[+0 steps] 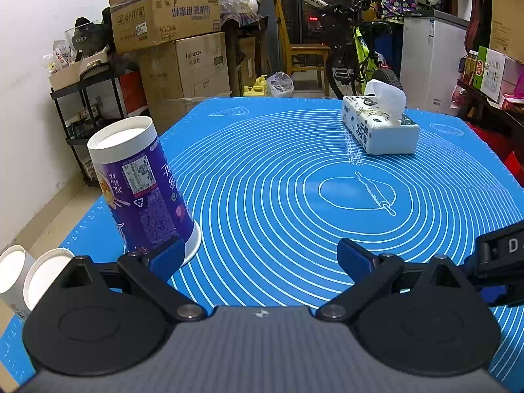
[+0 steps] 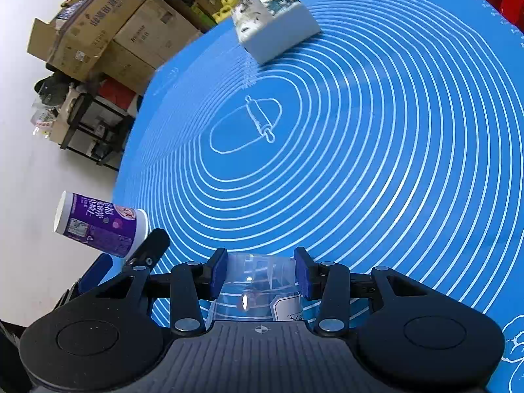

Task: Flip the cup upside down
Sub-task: 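Rotate the right gripper to turn the clear cup rim-down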

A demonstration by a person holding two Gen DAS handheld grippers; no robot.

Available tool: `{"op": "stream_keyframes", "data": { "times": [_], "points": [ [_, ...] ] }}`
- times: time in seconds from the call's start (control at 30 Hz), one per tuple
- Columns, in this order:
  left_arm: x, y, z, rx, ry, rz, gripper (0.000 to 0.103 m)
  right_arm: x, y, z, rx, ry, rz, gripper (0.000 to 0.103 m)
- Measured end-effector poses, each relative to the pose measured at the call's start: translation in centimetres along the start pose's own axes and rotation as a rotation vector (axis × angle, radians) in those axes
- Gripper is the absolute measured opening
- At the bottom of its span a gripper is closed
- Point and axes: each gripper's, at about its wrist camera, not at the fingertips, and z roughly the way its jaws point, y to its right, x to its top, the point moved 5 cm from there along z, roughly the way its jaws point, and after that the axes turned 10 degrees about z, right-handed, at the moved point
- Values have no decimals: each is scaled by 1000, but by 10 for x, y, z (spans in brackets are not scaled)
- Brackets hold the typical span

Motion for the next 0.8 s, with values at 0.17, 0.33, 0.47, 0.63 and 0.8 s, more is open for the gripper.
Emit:
{"op": "stream_keyframes", "data": {
  "times": [0.17, 0.33, 0.47, 0.63, 0.8],
  "points": [
    [0, -1, -2, -3, 6, -9, 98, 3, -8, -18, -22, 152, -89, 49],
    [-4, 4, -5, -11, 8, 0, 98, -10, -20, -32, -221, 481, -408, 49],
    [-8, 8, -7, -24, 4, 16, 98, -32, -17, -27, -293, 569, -574, 49],
    [-11, 9, -9, -39, -5, 19, 98, -38, -11, -37, -283, 555, -550, 50],
    [-13, 11, -10, -64, -22, 9, 98, -53, -10, -42, -295, 487, -561, 49]
  ]
}}
